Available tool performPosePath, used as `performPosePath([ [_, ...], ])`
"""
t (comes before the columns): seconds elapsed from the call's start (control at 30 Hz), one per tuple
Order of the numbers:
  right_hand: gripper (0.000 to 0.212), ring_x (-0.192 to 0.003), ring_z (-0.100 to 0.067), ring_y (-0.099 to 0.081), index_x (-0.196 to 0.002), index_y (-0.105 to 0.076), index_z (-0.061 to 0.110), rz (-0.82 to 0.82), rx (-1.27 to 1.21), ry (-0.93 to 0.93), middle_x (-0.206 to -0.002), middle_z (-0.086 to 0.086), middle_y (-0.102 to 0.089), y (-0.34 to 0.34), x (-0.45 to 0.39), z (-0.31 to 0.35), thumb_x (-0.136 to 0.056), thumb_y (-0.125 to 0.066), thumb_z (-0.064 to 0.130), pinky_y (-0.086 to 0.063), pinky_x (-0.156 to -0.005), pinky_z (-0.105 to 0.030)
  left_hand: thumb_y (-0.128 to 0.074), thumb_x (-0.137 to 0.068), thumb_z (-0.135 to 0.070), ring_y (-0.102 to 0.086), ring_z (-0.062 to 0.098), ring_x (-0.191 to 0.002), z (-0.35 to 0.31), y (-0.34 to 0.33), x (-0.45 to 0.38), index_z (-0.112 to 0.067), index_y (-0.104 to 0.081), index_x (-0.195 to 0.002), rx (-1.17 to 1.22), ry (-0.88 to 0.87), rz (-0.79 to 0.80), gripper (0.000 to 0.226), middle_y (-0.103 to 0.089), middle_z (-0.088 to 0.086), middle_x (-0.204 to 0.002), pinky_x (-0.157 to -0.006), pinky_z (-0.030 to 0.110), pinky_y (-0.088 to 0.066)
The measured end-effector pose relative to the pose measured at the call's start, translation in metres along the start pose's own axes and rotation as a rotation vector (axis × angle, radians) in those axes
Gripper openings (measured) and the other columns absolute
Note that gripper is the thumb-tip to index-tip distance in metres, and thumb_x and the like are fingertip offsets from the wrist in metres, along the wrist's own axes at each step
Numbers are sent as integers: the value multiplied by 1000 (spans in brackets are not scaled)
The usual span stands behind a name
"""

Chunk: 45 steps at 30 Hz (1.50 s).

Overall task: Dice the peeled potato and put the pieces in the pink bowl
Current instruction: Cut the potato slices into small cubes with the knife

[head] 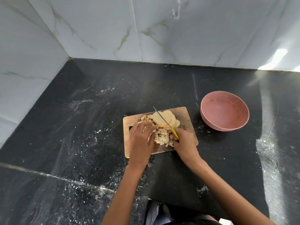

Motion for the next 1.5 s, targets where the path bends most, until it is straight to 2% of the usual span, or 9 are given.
performPosePath([
  [0.1,6,-74,-11,-62,-85,-71,10,-56,-87,-58,-77,3,-68,16,2,-14,-83,-69,5,-52,-73,-31,-74,-83,-21,-53,20,-112,-6,-8,-16,-21,-72,-106,-73,-56,50,22,-64,-4,-112,-100,40,-39],
  [0.2,16,-73,-3,-60,-82,-70,15,61,-82,-105,-76,11,-64,13,9,-19,-71,-82,12,-53,-75,-27,-81,-74,-22,-54,21,-109,-10,-16,-30,-21,-73,-101,-130,-99,109,28,-65,-2,-108,-99,40,-38],
  [0.47,13,-73,1,-63,-80,-73,15,-81,-230,-94,-74,12,-69,20,-1,-18,-72,-82,17,-51,-70,-18,-85,-69,-19,-57,15,-90,-14,-24,-45,-22,-73,-89,-142,-180,136,23,-66,-7,-89,-91,36,-44],
  [0.83,26,-73,-10,-65,-82,-67,11,-161,-242,-163,-76,3,-69,25,-40,-21,-69,-85,25,-54,-70,-29,-74,-82,-16,-61,18,-84,-21,-15,-42,-15,-71,-87,-236,-434,-61,6,-67,-4,-84,-98,40,-38],
  [1.03,17,-77,-9,-65,-84,-66,10,-205,-204,-125,-81,2,-68,22,-57,-20,-77,-79,18,-53,-68,-22,-56,-91,-30,-56,12,-89,-10,1,-55,-17,-70,-92,-117,-172,-166,19,-67,-7,-89,-95,29,-30],
  [1.17,15,-76,-8,-63,-88,-67,11,-200,-171,-95,-83,1,-68,27,-54,-19,-79,-77,17,-52,-70,-23,-71,-85,-20,-56,13,-89,-11,14,-68,-16,-70,-87,-68,-58,-236,4,-69,-7,-87,-99,17,-20],
  [1.27,18,-62,-10,-57,-73,-60,15,-208,-184,-94,-67,2,-60,41,-39,-18,-81,-76,21,-51,-61,-25,-75,-82,-19,-56,13,-88,-21,27,-71,-16,-70,-84,-4,2,-271,5,-70,-7,-86,-97,6,-10],
  [1.37,40,-51,-23,-50,-62,-41,15,-203,-271,-113,-57,-12,-52,56,-15,-25,-84,-72,28,-46,-53,-32,-75,-81,-23,-59,12,-82,-36,27,-67,-19,-73,-83,100,77,-210,4,-70,-11,-81,-90,18,-22],
  [1.5,31,-44,-8,-45,-74,-48,10,-157,-259,-144,-63,-5,-58,75,14,-38,-86,-68,30,-42,-44,-20,-71,-80,-33,-65,8,-74,-54,-15,-49,-20,-77,-85,293,168,89,15,-72,-11,-77,-84,43,-51],
])
Point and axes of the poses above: each hand's wrist, its own x-axis away from the middle knuckle, its own y-axis out of the back of the hand, z = x × y, the point moved 6 cm from there along -x, towards the middle knuckle
